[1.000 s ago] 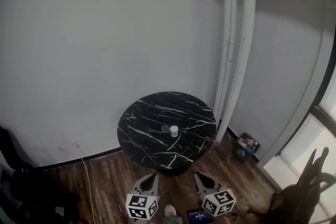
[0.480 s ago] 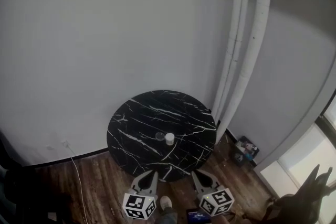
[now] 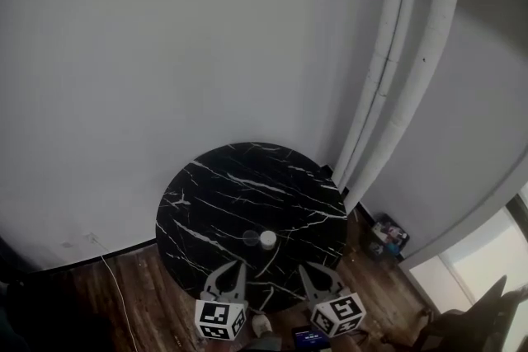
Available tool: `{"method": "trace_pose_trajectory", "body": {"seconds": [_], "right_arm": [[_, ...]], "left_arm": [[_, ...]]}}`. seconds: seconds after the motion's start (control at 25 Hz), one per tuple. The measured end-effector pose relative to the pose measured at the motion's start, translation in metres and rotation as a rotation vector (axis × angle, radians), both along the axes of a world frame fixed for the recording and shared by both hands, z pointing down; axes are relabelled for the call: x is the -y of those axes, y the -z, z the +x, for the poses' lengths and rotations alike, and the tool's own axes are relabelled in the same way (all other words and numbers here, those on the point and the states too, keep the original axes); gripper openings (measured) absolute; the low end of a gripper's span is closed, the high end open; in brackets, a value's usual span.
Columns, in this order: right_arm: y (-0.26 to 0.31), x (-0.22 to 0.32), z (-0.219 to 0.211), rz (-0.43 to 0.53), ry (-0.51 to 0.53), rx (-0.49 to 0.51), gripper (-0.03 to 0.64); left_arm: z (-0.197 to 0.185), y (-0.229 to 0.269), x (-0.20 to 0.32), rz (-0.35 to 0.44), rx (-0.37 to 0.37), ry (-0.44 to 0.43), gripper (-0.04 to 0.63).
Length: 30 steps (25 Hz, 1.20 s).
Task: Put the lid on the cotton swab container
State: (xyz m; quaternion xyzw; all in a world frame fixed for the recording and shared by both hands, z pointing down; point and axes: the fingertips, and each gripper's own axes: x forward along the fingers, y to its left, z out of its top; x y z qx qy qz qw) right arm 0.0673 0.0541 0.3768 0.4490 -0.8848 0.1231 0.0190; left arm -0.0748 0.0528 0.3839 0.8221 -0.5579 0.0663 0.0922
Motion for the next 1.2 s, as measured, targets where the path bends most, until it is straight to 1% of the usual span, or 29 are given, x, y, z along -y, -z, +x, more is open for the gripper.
{"method": "trace_pose_trajectory", "body": {"seconds": [0.08,0.2,0.32,0.4,0.56,0.72,0.92,1.08,1.2], "right_arm": [[-0.005,0.017,-0.007,-0.012,-0.003,-0.021,0.018],[-0.01,0.038,-0.017,-0.003,-0.01,-0.084,0.018],[-0.013,0.055,-0.023,-0.006,-0.032,-0.094,0.018],[-0.014,0.063,-0.025,-0.007,-0.043,-0.106,0.018],[-0.015,0.071,-0.029,0.009,-0.042,-0.168,0.018],[-0.013,0.074,-0.035,0.018,-0.039,-0.163,0.018],[-0.018,0.075,-0.033,0.014,-0.037,-0.156,0.018],[-0.019,0.081,-0.037,0.024,-0.023,-0.153,0.018],[-0.018,0.084,-0.04,0.026,-0.002,-0.15,0.018]], "left_arm": [[-0.006,-0.003,0.02,-0.007,-0.008,-0.004,0.014],[-0.015,-0.009,0.047,-0.016,-0.024,-0.012,0.014],[-0.023,-0.015,0.068,-0.028,-0.03,-0.018,0.014],[-0.029,-0.017,0.079,-0.04,-0.035,-0.015,0.014],[-0.037,-0.019,0.09,-0.041,-0.037,-0.003,0.014],[-0.04,-0.02,0.097,-0.024,-0.041,-0.006,0.014],[-0.037,-0.015,0.102,-0.001,-0.027,-0.015,0.014],[-0.036,-0.006,0.104,0.047,-0.057,-0.03,0.014],[-0.036,-0.007,0.108,0.042,-0.044,-0.017,0.014]]}}
